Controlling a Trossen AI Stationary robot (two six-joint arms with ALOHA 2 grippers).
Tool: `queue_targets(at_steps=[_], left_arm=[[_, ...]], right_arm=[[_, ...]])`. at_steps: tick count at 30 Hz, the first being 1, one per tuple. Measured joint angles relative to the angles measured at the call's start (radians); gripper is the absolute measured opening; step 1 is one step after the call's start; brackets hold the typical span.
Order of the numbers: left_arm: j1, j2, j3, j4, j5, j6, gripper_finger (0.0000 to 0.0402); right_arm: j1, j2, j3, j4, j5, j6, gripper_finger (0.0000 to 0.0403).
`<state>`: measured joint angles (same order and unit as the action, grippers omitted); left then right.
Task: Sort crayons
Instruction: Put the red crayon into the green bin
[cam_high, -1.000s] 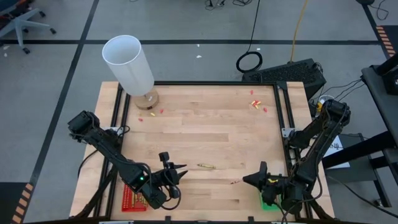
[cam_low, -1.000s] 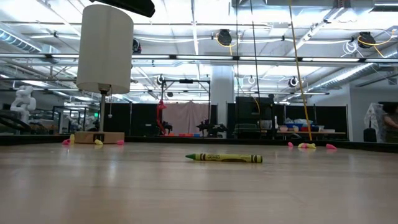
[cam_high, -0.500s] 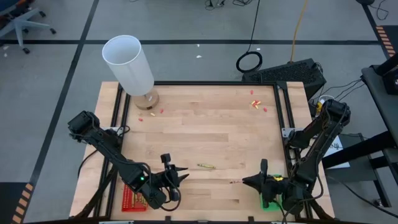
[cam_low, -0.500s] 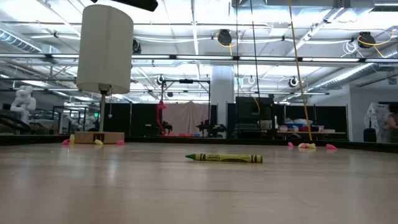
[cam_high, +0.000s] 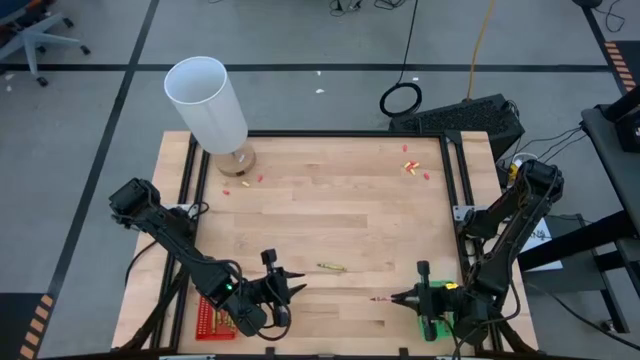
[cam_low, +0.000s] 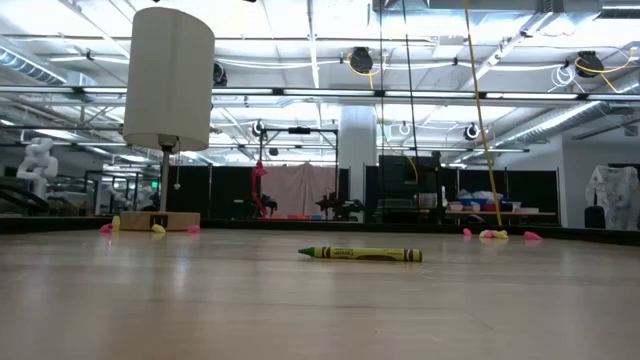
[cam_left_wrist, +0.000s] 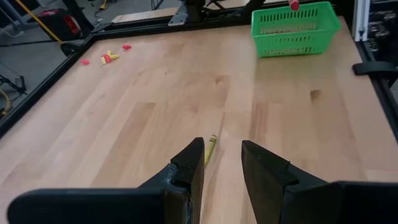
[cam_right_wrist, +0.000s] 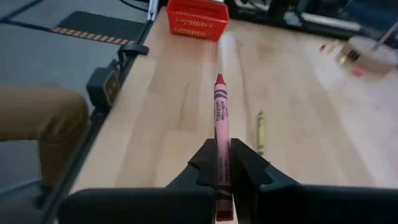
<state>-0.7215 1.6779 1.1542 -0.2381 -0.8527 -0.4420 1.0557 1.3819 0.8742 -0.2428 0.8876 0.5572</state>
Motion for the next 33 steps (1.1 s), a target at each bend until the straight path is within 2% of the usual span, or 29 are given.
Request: queue_targets(at_steps=[9, 11, 14, 17, 23, 33], left_arm=[[0.0, 0.0, 0.0, 0.042, 0.014, 0.003, 0.0104], [0.0, 0.0, 0.0, 0.045, 0.014, 0.003, 0.0104], [0.0, 0.0, 0.0, 0.043, 0.014, 0.003, 0.0104], [0.0, 0.0, 0.0, 0.045, 0.014, 0.002, 0.0104], [0.001, 0.0, 0.0, 0.049, 0.015, -0.024, 0.0104], [0.002, 0.0, 0.0, 0.049, 0.015, -0.024, 0.0104]], right_arm=[[0.0, 0.0, 0.0, 0.014, -0.003, 0.222, 0.0004], [-0.003, -0.002, 0.0, 0.019, -0.014, 0.22, 0.0004], [-0.004, -0.031, 0.0, 0.024, -0.162, 0.212, 0.0004], [0.002, -0.062, 0.0, 0.022, -0.284, 0.278, 0.0004], [0.036, -0.117, 0.0, -0.014, -0.357, 0.344, 0.0004], [0.096, -0.179, 0.0, -0.196, -0.682, 0.709, 0.0004]])
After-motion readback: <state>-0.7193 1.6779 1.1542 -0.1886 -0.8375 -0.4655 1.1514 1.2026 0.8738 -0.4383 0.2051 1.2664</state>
